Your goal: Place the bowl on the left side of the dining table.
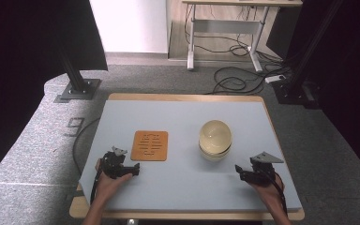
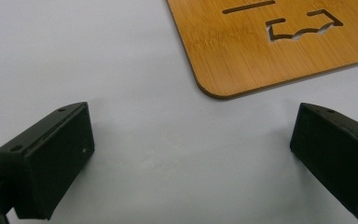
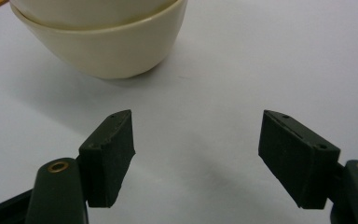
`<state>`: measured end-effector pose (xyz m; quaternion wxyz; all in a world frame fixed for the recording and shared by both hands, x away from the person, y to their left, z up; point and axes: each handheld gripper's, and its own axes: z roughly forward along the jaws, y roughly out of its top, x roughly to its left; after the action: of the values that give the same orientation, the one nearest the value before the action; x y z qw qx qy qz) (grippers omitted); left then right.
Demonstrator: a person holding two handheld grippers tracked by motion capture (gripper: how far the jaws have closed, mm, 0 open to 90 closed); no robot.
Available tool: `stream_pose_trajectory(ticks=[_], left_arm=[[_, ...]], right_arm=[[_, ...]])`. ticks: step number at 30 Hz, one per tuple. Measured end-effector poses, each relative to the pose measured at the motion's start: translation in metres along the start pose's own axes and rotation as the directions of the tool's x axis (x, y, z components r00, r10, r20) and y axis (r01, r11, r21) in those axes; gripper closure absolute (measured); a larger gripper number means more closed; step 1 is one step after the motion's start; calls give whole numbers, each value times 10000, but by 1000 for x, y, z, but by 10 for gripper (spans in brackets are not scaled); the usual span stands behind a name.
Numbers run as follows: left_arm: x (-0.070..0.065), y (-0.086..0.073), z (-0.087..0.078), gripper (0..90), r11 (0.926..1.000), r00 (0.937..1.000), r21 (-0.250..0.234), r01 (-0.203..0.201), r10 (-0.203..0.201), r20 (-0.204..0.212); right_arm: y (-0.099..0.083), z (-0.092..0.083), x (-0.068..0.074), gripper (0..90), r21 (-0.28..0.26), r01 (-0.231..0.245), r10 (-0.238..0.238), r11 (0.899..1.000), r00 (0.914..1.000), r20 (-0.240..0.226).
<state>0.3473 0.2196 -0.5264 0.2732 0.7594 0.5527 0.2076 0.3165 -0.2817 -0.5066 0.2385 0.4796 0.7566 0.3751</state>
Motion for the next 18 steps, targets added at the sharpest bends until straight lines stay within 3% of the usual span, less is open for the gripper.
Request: stream_pose_trajectory(ticks=[11, 18], left_arm=[[0, 0, 0, 0, 10000, 10000, 8, -17, 17, -4], [0, 0, 0, 0, 10000, 10000, 7, -6, 6, -1]], right_arm=[[10, -15, -1, 264, -346, -481, 480, 9982, 9988, -51], [16, -21, -1, 264, -557, -509, 502, 9971, 9986, -147]])
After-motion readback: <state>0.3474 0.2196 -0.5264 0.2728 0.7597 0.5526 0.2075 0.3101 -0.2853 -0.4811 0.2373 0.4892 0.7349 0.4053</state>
